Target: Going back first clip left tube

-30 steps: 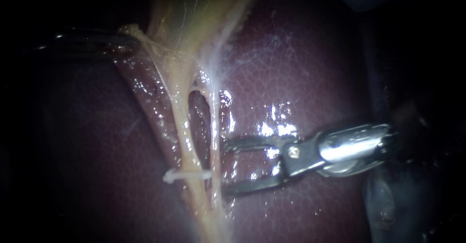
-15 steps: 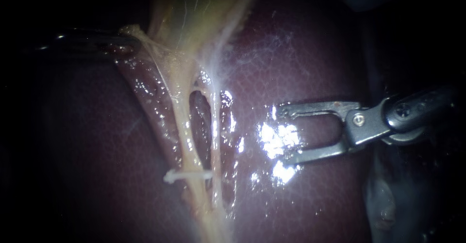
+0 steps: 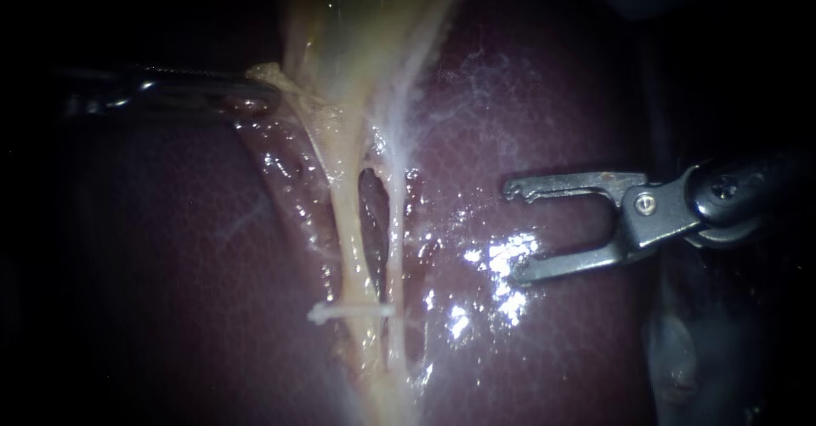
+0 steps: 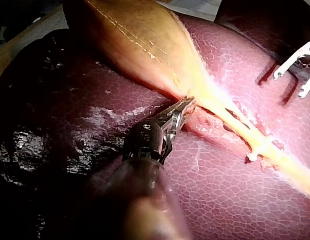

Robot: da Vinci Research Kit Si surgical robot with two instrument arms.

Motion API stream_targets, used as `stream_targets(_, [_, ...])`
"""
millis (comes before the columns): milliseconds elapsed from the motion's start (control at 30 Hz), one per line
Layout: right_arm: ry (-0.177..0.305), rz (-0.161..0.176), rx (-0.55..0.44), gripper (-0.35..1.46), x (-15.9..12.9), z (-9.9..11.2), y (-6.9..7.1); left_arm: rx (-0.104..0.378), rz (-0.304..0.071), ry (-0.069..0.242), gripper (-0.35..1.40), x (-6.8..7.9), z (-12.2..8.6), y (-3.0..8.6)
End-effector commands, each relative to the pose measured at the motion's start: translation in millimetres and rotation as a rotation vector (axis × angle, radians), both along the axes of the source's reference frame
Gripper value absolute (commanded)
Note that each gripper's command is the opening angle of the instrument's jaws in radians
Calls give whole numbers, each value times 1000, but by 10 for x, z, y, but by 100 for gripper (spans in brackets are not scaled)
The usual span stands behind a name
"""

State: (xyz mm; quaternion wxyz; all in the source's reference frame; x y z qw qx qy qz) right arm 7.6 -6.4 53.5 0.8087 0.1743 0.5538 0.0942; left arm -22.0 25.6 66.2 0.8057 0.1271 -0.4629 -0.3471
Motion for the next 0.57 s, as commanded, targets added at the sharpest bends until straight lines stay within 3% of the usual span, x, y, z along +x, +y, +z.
stream_targets(33, [0, 0, 0, 50, 0, 0, 0, 1, 1, 3, -35, 0, 1, 0])
stream_targets(567, [0, 0, 0, 50, 0, -1, -1, 1, 2, 2, -35, -2, 3, 0])
